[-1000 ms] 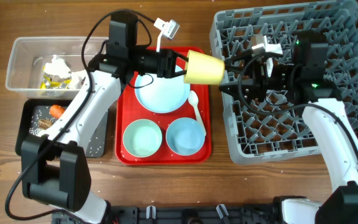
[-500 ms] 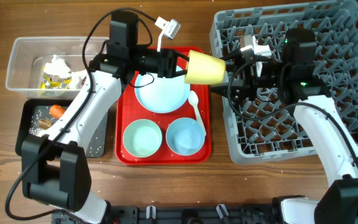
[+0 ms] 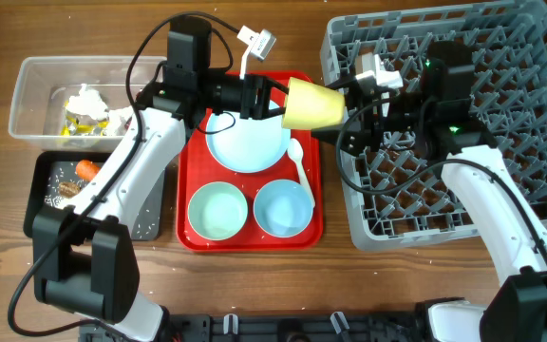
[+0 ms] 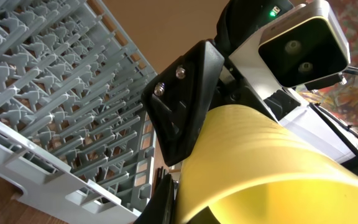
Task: Sort waste into correct bins and load items into the dishwasher rack
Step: 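Hold the cup out toward the right gripper and grasp it with right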
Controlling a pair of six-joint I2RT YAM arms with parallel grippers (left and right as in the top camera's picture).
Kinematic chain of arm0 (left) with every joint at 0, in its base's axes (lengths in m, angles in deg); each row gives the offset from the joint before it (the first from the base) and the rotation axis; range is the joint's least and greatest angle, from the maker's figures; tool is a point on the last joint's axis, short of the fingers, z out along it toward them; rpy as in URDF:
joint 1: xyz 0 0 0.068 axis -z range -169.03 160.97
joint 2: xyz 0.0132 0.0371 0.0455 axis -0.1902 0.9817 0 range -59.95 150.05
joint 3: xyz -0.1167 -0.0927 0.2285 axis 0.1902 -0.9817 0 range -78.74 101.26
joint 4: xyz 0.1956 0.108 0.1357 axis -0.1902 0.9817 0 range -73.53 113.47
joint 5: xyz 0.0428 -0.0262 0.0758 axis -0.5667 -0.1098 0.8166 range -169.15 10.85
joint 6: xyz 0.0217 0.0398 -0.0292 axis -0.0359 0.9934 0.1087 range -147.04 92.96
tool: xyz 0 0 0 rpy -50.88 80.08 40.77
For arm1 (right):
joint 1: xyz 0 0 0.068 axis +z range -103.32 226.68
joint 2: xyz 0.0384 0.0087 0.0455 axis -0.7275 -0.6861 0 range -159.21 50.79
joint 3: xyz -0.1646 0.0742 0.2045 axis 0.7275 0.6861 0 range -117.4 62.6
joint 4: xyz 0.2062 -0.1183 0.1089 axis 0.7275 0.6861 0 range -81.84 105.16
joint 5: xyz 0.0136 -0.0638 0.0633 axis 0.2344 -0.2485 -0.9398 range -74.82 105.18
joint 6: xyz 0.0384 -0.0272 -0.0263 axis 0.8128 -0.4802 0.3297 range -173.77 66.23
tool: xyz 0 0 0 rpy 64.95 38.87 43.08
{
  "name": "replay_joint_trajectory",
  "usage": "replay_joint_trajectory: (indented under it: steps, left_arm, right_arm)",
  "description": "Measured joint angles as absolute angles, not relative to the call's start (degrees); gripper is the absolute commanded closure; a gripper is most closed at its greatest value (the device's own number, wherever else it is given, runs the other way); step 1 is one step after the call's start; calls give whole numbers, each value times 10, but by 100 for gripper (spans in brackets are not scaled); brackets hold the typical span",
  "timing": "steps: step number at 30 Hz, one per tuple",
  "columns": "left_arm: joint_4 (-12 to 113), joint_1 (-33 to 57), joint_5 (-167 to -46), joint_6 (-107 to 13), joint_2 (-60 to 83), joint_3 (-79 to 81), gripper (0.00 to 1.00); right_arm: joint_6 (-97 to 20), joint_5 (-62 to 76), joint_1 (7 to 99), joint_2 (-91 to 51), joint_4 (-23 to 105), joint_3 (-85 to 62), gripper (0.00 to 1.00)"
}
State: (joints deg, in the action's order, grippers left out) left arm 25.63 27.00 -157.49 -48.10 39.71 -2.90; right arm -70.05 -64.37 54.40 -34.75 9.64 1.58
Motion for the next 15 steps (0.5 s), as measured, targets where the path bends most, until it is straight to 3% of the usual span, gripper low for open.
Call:
replay_joint_trajectory:
  steps: [9, 10, 13, 15]
  left_arm:
    - [250, 267, -1576, -479, 397, -29, 93]
    - [250, 267, -1579, -479, 397, -28, 93]
    - [250, 267, -1580, -479, 397, -28, 94]
    - [250, 267, -1583, -479, 397, -27, 94]
  right_arm:
    - [-640, -640, 545, -354, 50, 16, 52]
    - [-638, -641, 545, -354, 49, 16, 51]
    - [-630, -643, 545, -355, 42, 16, 28]
    - [-628, -649, 545, -355, 30, 16, 23]
